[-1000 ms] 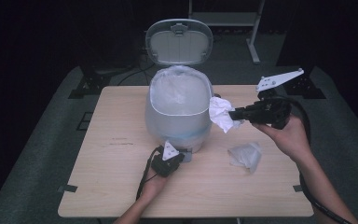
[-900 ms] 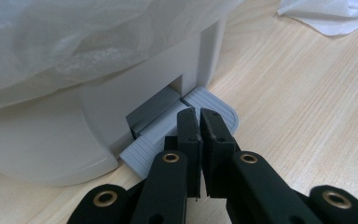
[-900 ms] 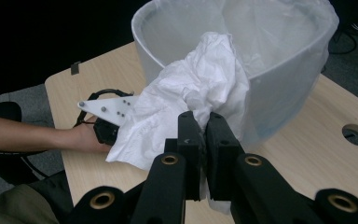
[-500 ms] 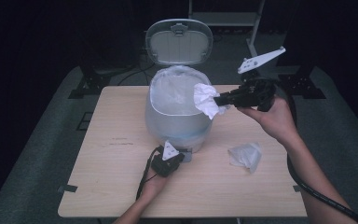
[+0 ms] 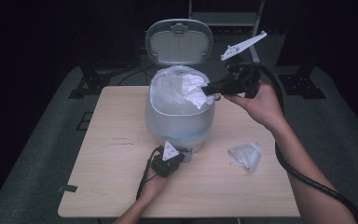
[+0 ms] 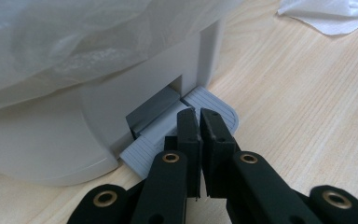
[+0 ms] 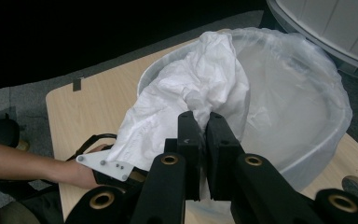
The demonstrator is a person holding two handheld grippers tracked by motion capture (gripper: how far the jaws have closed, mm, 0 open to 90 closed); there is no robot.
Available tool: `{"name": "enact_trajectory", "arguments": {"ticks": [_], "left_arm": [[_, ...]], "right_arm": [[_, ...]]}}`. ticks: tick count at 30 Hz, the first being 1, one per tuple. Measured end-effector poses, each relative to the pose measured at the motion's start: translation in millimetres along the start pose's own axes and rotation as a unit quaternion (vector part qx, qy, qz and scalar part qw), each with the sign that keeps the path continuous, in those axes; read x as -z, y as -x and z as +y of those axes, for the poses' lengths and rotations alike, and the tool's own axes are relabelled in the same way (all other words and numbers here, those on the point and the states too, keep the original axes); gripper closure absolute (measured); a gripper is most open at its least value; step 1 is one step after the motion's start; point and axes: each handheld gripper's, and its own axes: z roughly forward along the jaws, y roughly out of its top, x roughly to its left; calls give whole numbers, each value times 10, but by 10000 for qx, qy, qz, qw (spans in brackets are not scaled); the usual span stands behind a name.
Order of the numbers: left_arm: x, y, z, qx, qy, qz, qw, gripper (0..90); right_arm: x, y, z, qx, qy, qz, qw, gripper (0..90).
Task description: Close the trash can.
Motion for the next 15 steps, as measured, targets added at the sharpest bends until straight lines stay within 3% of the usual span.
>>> {"name": "enact_trajectory", "arguments": {"ticks": [15], "left_arm": [[-1,3,0,8,0,5,10000,872]], "right_arm": [[-284,86,216,-22,-113,-32,9999,849]]}}
